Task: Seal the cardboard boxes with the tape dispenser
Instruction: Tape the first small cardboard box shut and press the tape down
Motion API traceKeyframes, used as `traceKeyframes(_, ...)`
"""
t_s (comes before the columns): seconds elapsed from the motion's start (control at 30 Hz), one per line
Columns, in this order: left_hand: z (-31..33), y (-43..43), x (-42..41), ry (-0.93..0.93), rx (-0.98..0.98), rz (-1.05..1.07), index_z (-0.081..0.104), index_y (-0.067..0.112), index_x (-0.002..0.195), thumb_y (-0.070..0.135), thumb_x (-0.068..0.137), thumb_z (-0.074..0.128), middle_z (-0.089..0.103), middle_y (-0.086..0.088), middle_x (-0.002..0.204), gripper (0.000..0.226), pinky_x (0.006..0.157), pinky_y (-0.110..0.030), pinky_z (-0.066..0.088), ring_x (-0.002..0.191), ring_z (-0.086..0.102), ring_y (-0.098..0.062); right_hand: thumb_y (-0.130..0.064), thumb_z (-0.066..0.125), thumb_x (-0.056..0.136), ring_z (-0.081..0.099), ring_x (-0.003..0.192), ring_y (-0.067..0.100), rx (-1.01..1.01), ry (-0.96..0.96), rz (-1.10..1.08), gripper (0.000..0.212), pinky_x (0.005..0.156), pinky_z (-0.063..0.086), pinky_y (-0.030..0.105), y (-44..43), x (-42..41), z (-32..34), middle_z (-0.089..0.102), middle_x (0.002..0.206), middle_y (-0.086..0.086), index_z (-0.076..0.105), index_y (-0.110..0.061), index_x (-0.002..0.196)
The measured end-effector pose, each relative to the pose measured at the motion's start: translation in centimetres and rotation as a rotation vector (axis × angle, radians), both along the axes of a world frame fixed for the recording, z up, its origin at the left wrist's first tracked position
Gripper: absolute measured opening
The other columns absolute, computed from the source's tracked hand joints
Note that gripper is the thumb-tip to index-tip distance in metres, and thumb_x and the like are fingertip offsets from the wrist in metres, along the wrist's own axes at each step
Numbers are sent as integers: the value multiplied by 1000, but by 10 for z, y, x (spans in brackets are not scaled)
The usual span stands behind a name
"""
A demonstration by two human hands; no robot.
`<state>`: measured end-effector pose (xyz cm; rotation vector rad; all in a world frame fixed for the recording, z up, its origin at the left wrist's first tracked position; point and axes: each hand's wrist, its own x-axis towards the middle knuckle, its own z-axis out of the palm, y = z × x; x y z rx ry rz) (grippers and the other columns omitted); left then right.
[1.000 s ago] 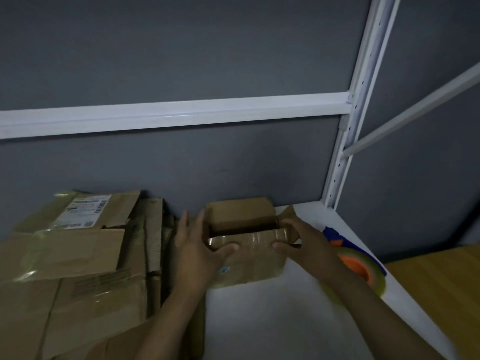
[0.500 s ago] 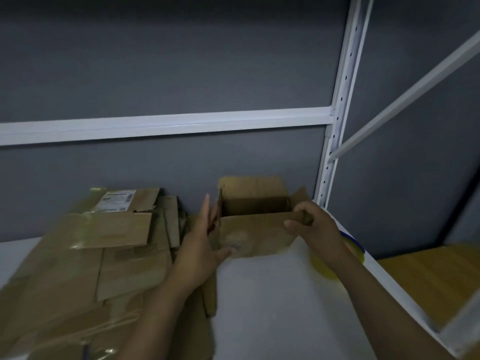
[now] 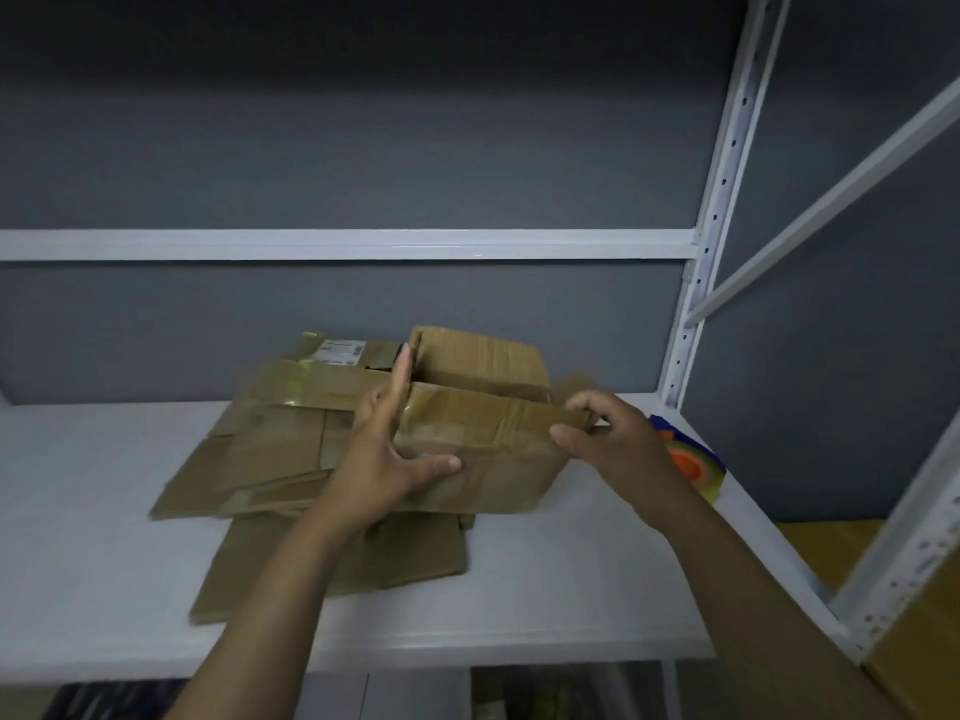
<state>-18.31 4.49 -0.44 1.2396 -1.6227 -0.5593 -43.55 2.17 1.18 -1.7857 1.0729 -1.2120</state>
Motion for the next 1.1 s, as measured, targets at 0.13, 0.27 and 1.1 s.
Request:
traceKeyframes(0.13, 4, 27, 34, 25, -41, 113, 1, 72, 136, 39, 67, 85, 25, 16, 145, 113, 105, -31, 38, 127, 34, -3, -10, 73, 82, 61, 99, 12, -73, 32, 54, 28, 83, 52, 28, 9, 42, 10, 63, 110, -3, 61, -33, 91)
traceKeyframes(0.27, 4, 48, 85, 57, -83, 189, 1, 72, 135, 54, 65, 76, 26, 21, 152, 104, 105, -34, 42, 134, 35, -5, -10, 70, 84, 41, 128, -5, -197, 77, 112, 36, 99, 45, 23, 15, 105, 16, 40, 144, -17, 62, -40, 103)
traceKeyframes(1.1, -68, 95, 611, -61, 166, 667, 31, 35, 140, 65, 49, 85, 39, 16, 137, 110, 91, -25, 49, 117, 48, -9, -43, 53, 94, 52, 115, 15, 188, 334, 362, 43, 90, 41, 26, -33, 674, -54, 54, 120, -5, 47, -21, 131)
